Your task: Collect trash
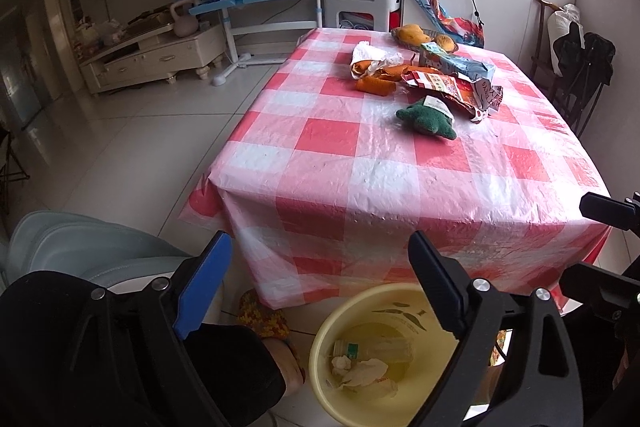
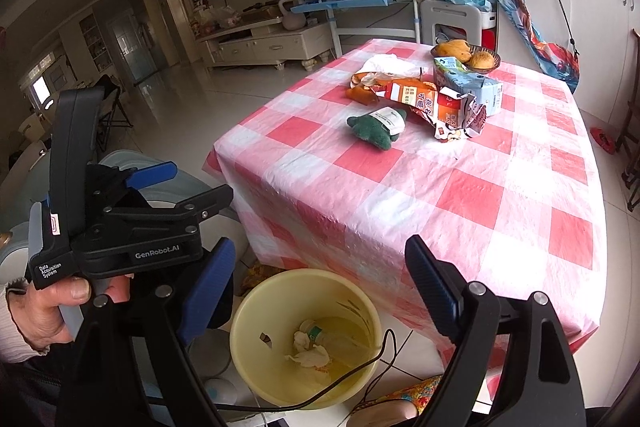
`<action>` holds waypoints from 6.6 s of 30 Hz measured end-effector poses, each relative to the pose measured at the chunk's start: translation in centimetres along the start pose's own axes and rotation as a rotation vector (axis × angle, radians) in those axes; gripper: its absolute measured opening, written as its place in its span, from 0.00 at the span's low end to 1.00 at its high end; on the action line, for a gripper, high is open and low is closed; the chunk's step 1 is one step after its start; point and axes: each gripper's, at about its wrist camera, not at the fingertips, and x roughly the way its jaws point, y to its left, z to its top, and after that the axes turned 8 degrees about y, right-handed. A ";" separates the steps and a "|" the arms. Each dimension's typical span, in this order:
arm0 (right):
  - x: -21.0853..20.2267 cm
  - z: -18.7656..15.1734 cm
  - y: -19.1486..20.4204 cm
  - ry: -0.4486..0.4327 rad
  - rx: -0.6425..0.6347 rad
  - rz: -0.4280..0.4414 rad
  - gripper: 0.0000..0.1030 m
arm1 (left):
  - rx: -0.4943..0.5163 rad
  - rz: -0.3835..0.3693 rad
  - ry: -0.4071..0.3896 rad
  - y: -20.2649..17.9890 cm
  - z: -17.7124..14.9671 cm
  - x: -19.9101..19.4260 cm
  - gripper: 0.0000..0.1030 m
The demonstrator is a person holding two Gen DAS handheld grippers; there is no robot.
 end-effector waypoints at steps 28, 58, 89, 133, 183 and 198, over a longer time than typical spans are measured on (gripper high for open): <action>-0.1 0.0 0.3 -0.020 -0.018 -0.065 0.90 | 0.002 0.004 -0.017 0.2 0.0 -0.1 0.85; 0.3 0.0 0.5 -0.016 -0.037 -0.101 0.91 | 0.003 0.003 -0.020 -0.1 0.2 -0.2 0.88; 0.4 -0.1 1.0 -0.018 -0.056 -0.151 0.91 | 0.002 0.005 -0.015 -0.6 0.2 -0.4 0.88; 9.2 13.4 -14.7 0.085 0.080 -0.174 0.91 | 0.009 -0.138 0.085 -6.7 13.9 10.7 0.37; 1.1 9.7 -10.0 -0.094 -0.035 -0.151 0.11 | -0.210 -0.216 0.034 0.6 14.4 8.0 0.39; 2.0 2.7 -0.9 0.097 -0.276 0.063 0.11 | -0.170 -0.191 -0.036 1.9 12.0 3.9 0.39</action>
